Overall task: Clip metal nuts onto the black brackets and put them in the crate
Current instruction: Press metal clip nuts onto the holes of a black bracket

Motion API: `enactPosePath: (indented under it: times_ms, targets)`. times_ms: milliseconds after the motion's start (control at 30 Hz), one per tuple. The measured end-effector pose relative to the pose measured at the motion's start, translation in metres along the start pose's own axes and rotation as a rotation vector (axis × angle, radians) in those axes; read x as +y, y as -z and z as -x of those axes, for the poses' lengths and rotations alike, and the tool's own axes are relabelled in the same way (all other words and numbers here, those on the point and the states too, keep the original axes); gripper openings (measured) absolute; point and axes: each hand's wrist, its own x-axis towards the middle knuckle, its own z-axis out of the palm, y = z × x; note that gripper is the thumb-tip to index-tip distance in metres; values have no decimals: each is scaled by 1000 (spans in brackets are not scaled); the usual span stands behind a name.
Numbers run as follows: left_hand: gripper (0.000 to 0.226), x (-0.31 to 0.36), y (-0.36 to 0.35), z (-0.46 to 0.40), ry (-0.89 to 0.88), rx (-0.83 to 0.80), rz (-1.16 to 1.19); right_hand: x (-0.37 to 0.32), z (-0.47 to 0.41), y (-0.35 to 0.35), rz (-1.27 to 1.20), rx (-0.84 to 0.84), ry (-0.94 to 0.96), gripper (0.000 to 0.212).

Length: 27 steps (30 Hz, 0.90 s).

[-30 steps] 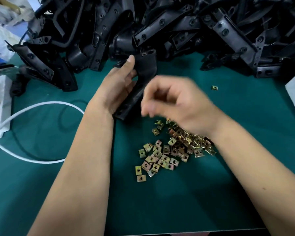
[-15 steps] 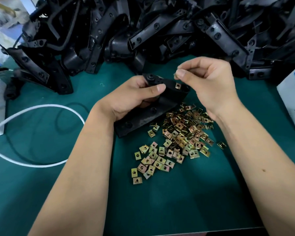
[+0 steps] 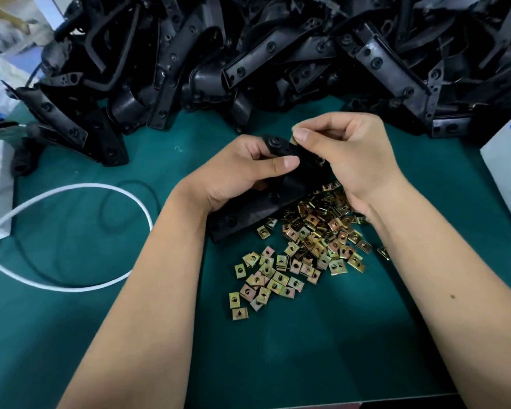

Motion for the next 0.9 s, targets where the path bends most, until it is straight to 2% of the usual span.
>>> enactPosePath:
  times_ms: [67,167,333,433,533,600,667,733,900]
  targets:
    - [24,0,-1,0,-5,36,-5,0,0,0,12,-4,-1,6]
    - [15,0,-2,1,-16,93,-27,-1,-1,1,31,-35,-11,6]
    - [17,0,-5,1,-27,139,-76,-2,-3,1,46,-53,-28,5]
    - [3,-1,-6,1,-37,154,-99,-3,-3,1,33,-62,-47,3]
    - [9,-2,-6,2,-43,164,-106,-4,-2,0,38,-66,-64,2]
    - [13,-2,-6,1,-44,176,-111,-3,0,-2,25,-54,-82,5]
    - [7,-2,-6,0,-29,208,-95,-2,3,-4,-7,-34,-120,11]
    - [14,-2,-5,-1,-35,243,-87,-2,5,-5,-35,-29,-153,16]
    - [12,-5,-4,0,-55,241,-55,-4,8,-6,-73,-71,-170,21]
